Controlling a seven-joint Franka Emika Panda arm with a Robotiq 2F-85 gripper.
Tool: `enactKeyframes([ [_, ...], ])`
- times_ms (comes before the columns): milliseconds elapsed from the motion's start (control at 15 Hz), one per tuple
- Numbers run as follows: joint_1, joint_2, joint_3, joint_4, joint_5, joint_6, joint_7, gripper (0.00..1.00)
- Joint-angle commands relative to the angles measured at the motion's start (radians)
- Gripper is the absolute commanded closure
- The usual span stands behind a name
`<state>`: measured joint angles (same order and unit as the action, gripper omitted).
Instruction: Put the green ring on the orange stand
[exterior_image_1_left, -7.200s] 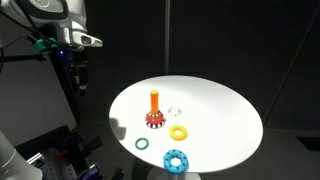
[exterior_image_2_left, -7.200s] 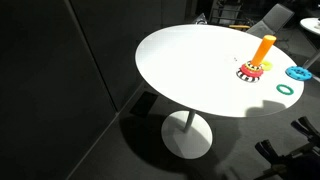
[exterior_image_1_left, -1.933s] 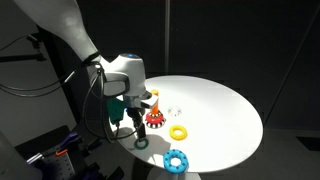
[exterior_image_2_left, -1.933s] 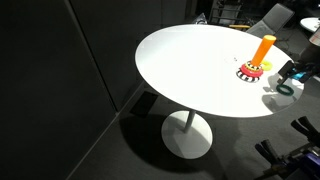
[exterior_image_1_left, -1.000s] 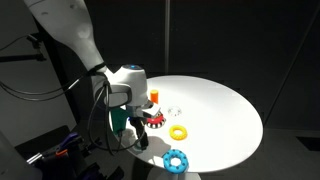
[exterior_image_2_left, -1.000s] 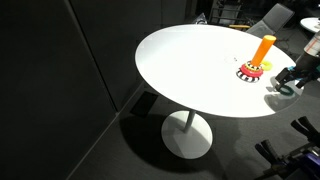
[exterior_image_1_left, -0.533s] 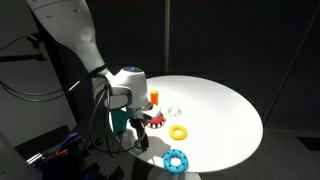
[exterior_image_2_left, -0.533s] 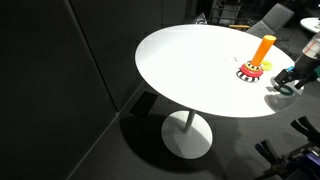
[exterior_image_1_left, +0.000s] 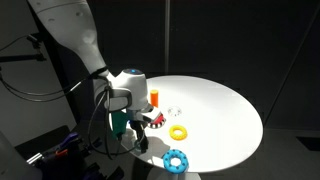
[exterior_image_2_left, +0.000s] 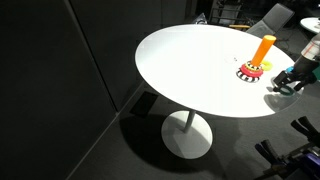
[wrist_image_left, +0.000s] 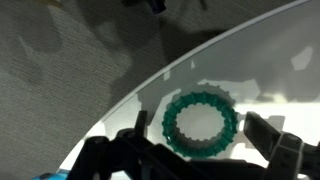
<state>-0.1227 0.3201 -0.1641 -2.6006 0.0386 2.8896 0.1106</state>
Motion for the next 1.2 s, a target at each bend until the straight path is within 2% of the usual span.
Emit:
enactKeyframes([
  [0, -0.022, 0.005, 0.020, 0.016, 0.037, 0.012, -0.018, 0.34],
  [133, -0.015, -0.011, 0.017, 0.016, 0.040, 0.002, -0.009, 0.51],
  [200, -0.015, -0.031, 0.016, 0.012, 0.043, -0.010, -0.007, 0.54],
  [733, 0.004, -0.175, -0.012, 0.001, 0.023, -0.077, 0.038, 0.55],
  [1133, -0.002, -0.287, -0.009, 0.006, 0.007, -0.158, 0.060, 0.55],
])
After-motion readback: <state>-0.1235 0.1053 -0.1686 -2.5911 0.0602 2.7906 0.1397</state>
